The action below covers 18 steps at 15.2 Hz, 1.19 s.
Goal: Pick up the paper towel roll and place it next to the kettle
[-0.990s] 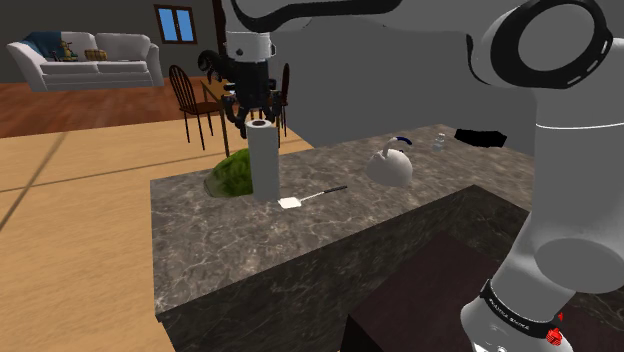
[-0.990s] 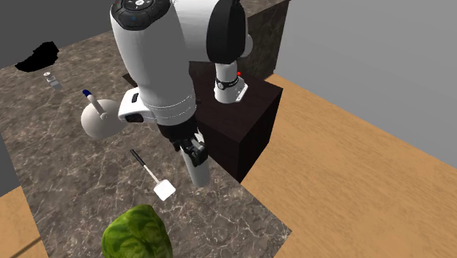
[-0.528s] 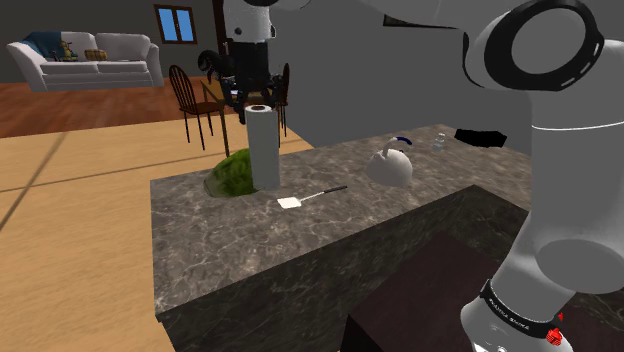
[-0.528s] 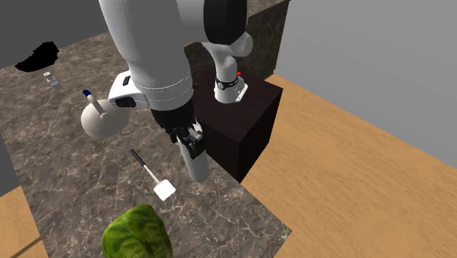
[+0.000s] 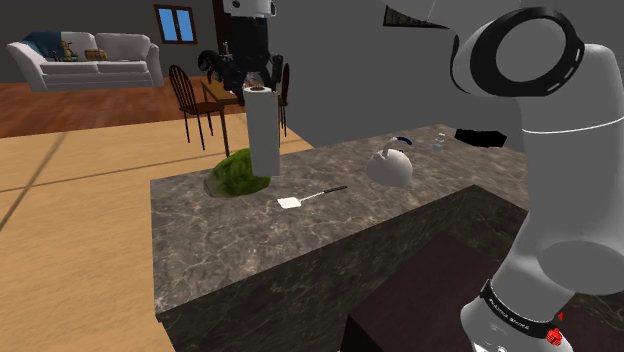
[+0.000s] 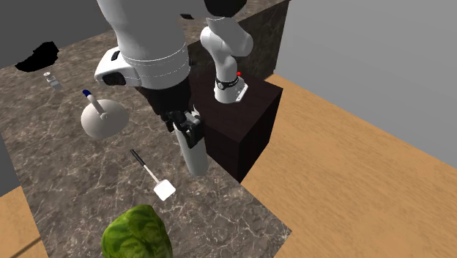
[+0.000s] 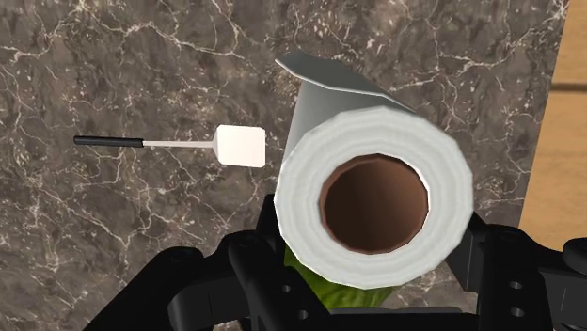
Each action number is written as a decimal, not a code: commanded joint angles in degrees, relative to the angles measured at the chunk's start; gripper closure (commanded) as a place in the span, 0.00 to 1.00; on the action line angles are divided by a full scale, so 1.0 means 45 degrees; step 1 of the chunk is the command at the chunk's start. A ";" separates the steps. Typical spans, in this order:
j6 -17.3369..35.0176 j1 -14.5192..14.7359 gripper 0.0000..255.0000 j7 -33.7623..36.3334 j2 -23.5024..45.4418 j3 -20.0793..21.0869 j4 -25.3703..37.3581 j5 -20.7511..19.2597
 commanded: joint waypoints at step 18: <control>-0.0402 -0.3038 1.00 -0.3323 -0.1622 -0.0610 -0.1083 0.0683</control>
